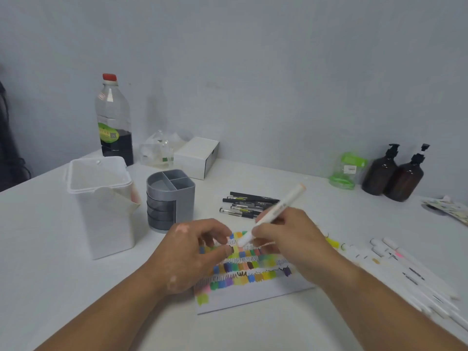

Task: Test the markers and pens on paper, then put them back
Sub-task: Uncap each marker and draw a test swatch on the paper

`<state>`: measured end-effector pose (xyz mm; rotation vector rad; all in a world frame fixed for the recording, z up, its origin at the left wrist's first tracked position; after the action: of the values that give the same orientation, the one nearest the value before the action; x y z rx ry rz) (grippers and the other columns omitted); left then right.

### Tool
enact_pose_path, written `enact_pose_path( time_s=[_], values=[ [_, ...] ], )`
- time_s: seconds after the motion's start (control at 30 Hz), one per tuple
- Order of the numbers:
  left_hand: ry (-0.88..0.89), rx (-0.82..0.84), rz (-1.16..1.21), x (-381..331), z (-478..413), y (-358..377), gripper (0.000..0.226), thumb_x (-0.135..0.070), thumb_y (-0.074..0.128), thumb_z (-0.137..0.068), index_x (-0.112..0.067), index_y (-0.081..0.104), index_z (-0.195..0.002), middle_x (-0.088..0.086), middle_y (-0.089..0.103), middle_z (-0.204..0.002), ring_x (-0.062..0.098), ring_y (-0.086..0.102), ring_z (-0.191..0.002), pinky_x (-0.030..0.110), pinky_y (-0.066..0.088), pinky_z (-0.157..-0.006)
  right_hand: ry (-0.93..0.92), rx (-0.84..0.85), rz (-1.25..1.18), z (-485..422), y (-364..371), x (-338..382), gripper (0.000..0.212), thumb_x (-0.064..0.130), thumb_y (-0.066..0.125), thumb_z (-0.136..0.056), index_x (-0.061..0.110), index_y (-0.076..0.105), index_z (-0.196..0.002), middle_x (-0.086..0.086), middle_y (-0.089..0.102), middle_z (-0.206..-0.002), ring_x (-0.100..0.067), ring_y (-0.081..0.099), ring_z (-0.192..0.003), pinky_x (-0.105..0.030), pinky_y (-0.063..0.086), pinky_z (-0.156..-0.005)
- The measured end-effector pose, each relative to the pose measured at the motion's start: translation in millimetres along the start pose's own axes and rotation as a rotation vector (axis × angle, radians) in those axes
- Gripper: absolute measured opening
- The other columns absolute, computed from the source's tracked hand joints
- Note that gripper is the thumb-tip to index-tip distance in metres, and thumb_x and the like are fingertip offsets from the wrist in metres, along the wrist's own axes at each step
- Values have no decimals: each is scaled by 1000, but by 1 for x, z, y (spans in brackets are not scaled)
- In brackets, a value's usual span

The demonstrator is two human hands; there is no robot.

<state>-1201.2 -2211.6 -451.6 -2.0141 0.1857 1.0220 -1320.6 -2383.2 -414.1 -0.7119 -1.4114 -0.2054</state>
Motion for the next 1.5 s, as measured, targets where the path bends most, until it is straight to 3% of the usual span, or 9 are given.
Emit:
enact_pose_path(
  time_s=[0.33,0.47,0.57,0.7,0.87,1.03,1.2,1.33,1.5],
  values=[
    [22,15,18,-7,10,-3,6,-38,73,-90,-40,70,-94,-22,69,-89,8,63,-86,19,51,-68,-36,52,-474,30,26,-31,17,23,77,-75,17,79,-91,-9,66,-69,-19,59,-60,-28,48,-50],
    [133,73,-30,-17,13,5,16,-24,58,-101,-36,64,-110,-20,67,-97,7,61,-91,14,46,-72,-79,68,-485,29,25,-33,14,22,78,-76,15,78,-88,-11,67,-71,-21,61,-62,-30,50,-52],
    [227,104,-99,-24,14,11,27,-21,50,-105,-29,62,-128,-15,66,-116,6,58,-104,19,45,-89,-120,79,-465,29,28,-33,12,25,78,-79,16,78,-87,-10,68,-71,-20,61,-61,-29,50,-53],
    [254,155,-154,-26,13,16,25,-29,44,-106,-23,62,-123,-9,67,-106,13,59,-94,35,48,-85,-146,90,-485,31,31,-33,16,28,82,-75,16,74,-83,-12,68,-69,-22,59,-59,-30,49,-51],
    [262,173,-111,-26,14,11,32,-48,45,-101,-29,64,-119,-9,61,-76,13,53,-69,22,43,-64,-130,49,-466,33,33,-32,12,24,79,-76,18,70,-77,-11,65,-64,-21,58,-55,-31,48,-49],
    [39,135,-44,6,9,-22,25,-57,62,-89,-43,68,-108,-9,66,-86,10,61,-79,37,54,-76,-65,-72,-586,33,19,-33,5,22,67,-73,17,67,-70,-10,56,-58,-20,54,-50,-30,45,-42],
    [-15,220,-119,19,11,-34,26,-56,82,-72,-45,74,-94,-2,58,-86,17,49,-75,34,45,-69,-78,226,-388,46,36,-30,16,20,70,-70,11,76,-81,-15,65,-62,-24,60,-52,-30,51,-49],
    [2,291,-180,17,10,-22,29,-54,86,-69,-44,74,-94,-9,53,-80,7,48,-69,21,40,-62,-127,234,-110,51,49,-34,7,21,71,-73,21,70,-80,-5,58,-51,-20,51,-43,-24,42,-45],
    [17,320,-186,17,10,-19,26,-52,84,-73,-43,74,-96,-6,54,-81,10,49,-72,26,43,-66,-116,249,-17,53,53,-35,6,20,74,-78,23,72,-82,-6,63,-54,-18,54,-47,-28,44,-48]
  ],
)
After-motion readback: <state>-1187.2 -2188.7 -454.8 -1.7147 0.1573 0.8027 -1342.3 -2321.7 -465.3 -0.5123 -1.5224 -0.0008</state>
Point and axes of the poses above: each hand's wrist, its own z-axis away from the middle knuckle, its own y-axis out of the palm, x = y × z, the point moved 3 cm from there along -z, towards the middle knuckle
